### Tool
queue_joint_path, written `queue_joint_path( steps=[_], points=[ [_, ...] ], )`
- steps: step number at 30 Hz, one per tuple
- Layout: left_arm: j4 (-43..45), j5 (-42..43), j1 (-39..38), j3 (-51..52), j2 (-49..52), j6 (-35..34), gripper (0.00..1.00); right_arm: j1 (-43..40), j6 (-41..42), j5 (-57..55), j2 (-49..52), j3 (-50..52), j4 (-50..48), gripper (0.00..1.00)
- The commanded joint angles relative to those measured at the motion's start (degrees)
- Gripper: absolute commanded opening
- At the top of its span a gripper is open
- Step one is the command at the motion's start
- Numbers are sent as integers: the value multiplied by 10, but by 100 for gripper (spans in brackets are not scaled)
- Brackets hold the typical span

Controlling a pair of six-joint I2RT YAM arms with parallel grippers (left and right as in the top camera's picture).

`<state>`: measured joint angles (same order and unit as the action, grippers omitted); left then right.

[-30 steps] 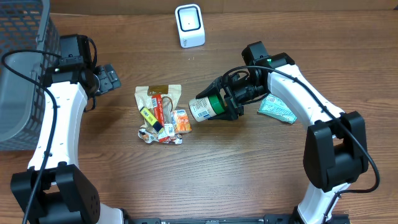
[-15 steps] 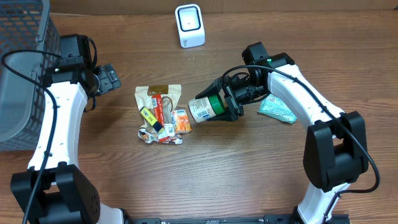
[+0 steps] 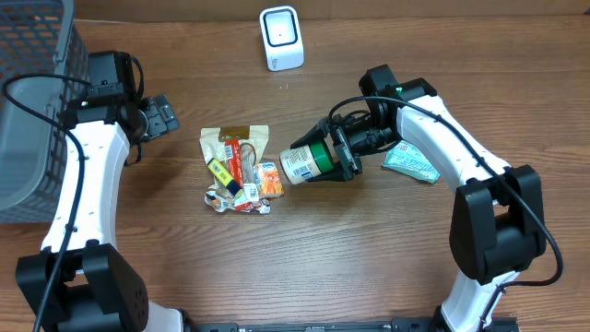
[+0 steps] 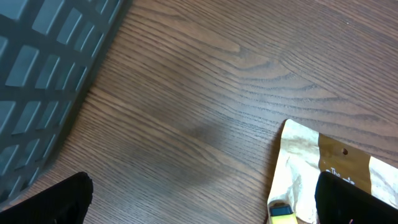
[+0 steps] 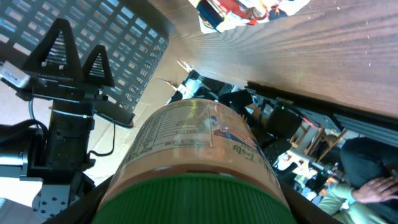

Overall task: Scan the item barcode
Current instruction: 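Lift the jar and rotate it sideways with the right gripper, then carry the jar up to the white scanner with the right gripper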

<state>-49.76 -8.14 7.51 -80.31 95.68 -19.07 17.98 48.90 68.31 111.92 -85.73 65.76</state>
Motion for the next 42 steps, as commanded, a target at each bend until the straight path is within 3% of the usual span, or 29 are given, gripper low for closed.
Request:
queue_joint_path(
  steps=[1,10,22,27,30,39,42],
  points=[
    [1,3,0,-8,-9,11,100,-2,8,38,-26,-17,4,33],
    [1,3,0,-8,-9,11,100,-2,6,31,-26,-17,5,31],
    [1,3,0,-8,-9,11,100,-2,6,-174,-26,-17,-60,32],
    [1,3,0,-8,-9,11,100,-2,6,-301,-26,-17,-75,11],
    [1,3,0,-8,-9,11,100,-2,6,-355,-26,-17,-81,4],
    [1,3,0,-8,-9,11,100,-18,-40,-383,-26,-17,-104,6],
    [1,3,0,-8,-9,11,100,-34,-122,-386,-26,-19,-119,4]
  ],
)
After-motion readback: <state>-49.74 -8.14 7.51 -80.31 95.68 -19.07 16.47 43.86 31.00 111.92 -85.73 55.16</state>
